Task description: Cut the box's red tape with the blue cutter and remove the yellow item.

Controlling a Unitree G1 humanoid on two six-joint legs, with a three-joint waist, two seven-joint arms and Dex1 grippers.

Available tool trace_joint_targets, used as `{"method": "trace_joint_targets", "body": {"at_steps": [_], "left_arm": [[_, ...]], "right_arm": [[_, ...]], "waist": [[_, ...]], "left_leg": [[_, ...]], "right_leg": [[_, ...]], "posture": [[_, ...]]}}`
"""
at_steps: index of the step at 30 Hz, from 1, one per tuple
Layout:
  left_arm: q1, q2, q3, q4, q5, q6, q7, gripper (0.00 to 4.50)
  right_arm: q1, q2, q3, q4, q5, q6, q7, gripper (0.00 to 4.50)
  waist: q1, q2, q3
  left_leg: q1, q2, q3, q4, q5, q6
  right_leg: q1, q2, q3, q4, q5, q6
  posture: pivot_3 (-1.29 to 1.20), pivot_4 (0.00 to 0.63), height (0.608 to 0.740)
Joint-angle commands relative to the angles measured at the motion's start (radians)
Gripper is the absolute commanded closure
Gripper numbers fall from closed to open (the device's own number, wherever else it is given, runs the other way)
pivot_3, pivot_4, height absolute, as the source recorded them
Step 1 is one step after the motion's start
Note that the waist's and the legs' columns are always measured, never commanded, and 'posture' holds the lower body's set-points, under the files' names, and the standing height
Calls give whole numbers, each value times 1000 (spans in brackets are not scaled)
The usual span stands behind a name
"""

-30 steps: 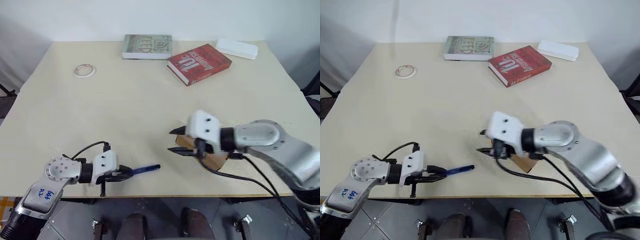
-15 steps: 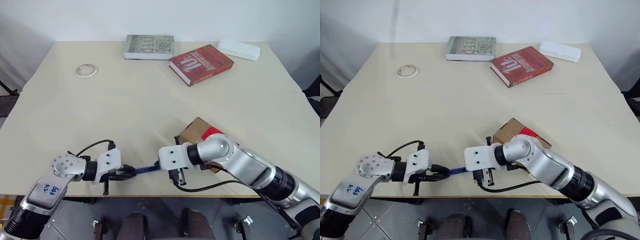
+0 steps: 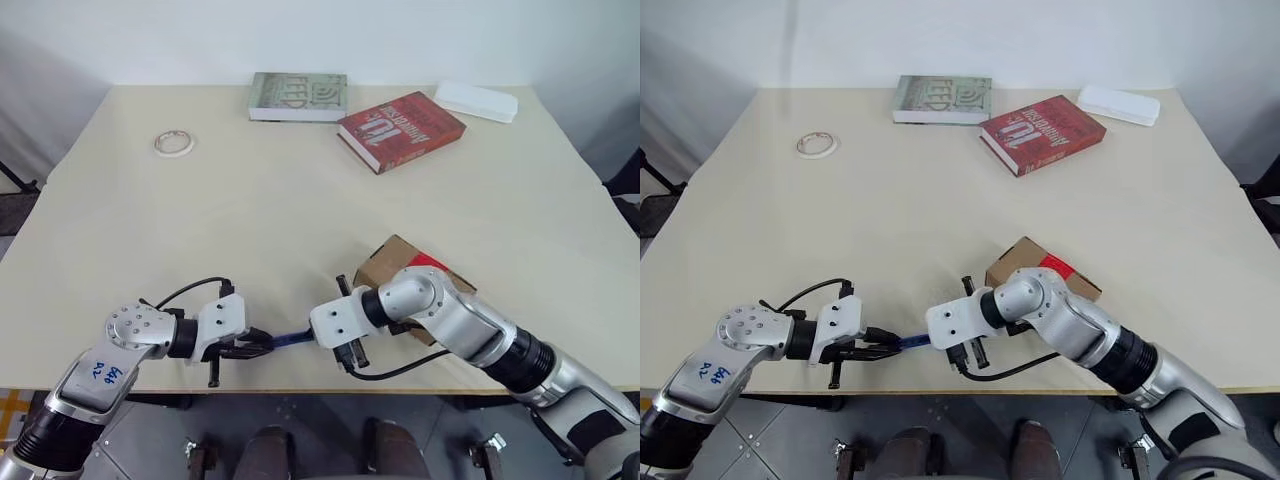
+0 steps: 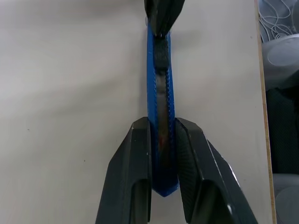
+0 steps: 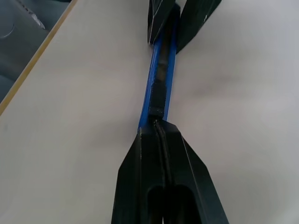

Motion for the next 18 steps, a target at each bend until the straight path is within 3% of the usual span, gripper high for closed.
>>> {"method": "trace_joint_targets", "body": {"at_steps": [1, 9, 16, 18], "left_arm": [[10, -8, -39, 12, 21, 16, 3, 4093], [10, -4, -35, 11, 22, 17, -3, 4093], [4, -3, -16, 34, 20, -4, -6, 4093], [-5, -13, 22, 59, 9, -32, 9, 4093]], "right_arm": [[7, 57, 32, 74, -44, -6, 8, 4458], [-7, 137, 17, 127, -81, -17, 24, 4458], [7, 138, -136, 10, 43, 118, 44, 4458], [22, 155, -253, -49, 155, 235, 31, 4085]], "waist": [[-1, 0, 0], [-3, 1, -1], [-1, 1, -1], [0, 1, -1]], "left_leg": [[0, 0, 0, 0, 0, 0], [2, 0, 0, 0, 1, -1], [0, 0, 0, 0, 2, -1], [-1, 0, 0, 0, 2, -1]], "right_leg": [[0, 0, 0, 0, 0, 0], [0, 0, 0, 4, 0, -1], [-2, 0, 0, 4, 0, -2], [-3, 0, 0, 4, 0, -2]], "posture": [[0, 150, 740], [0, 150, 740], [0, 150, 740], [0, 150, 740]]}}
